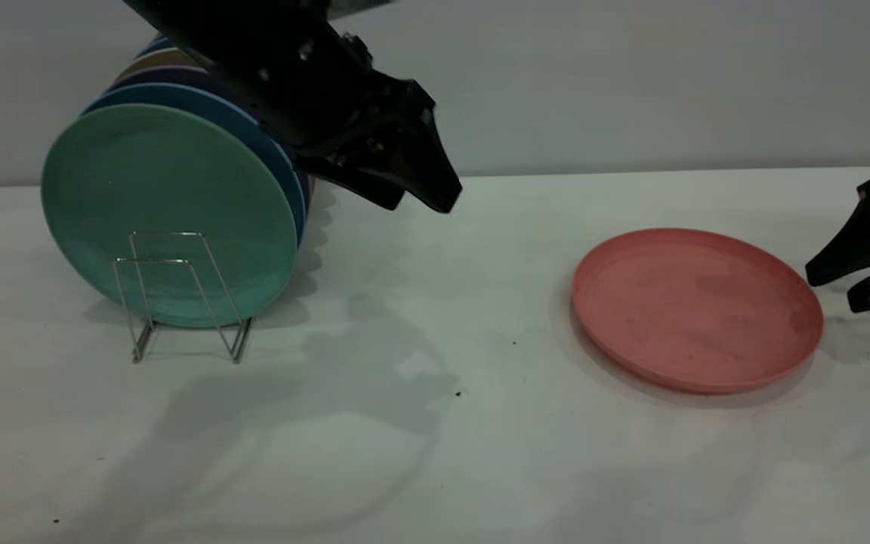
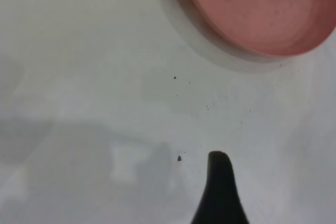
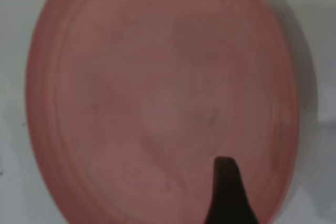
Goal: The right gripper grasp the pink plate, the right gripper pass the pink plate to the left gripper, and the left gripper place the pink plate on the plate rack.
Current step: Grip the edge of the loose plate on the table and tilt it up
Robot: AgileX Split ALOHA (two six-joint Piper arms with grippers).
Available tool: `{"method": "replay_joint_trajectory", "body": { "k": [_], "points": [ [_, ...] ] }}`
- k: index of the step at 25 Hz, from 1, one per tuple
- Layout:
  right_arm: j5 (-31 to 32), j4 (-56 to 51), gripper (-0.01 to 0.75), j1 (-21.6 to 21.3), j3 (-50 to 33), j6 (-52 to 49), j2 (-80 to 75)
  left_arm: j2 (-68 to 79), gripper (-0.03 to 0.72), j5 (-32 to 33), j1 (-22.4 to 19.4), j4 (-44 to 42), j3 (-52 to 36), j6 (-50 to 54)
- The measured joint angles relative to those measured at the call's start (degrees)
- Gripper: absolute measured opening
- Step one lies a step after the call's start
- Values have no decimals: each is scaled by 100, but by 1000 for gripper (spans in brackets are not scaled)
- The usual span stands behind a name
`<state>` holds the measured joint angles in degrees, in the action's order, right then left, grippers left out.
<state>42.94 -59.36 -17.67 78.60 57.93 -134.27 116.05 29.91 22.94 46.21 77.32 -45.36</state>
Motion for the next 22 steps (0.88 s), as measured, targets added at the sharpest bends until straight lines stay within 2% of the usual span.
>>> {"method": "replay_joint_trajectory", "body": {
  "k": [8,14,20,22],
  "points": [
    [86,-80,518,0,183,-11,-410,29,590,-68,65,6,17,0],
    [155,-122,423,88,194,33,-489,35,590,-284,65,6,17,0],
    [105,-127,392,274,212,52,-489,78,590,-335,65,6,17,0],
    [22,-121,361,287,212,52,-489,79,590,-335,65,6,17,0]
  ]
}}
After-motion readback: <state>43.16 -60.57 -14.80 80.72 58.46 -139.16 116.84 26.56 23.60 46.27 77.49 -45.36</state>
